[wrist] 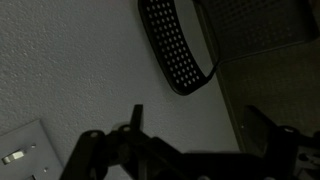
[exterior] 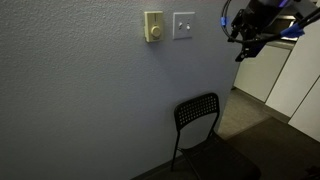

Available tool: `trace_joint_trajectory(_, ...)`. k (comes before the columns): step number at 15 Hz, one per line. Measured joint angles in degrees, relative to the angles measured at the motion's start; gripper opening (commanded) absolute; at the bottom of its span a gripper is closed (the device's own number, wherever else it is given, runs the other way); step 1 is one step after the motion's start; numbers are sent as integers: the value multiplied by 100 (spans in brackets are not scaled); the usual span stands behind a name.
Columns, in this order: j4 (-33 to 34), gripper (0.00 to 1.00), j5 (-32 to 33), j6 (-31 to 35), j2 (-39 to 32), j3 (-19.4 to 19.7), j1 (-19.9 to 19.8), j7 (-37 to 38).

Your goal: Switch off the light

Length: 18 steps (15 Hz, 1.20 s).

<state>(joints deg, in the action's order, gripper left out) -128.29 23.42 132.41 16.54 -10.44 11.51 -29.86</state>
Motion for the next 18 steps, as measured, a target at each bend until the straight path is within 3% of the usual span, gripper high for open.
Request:
trace_joint_trajectory(9,101,100,152,261,-113,75,0,-441)
trace_joint_trajectory(12,379,100,152,733,-380,212,3,-1385)
trace_joint_trajectory(18,1553,100,-205,768,-1472,403,-22,-3638)
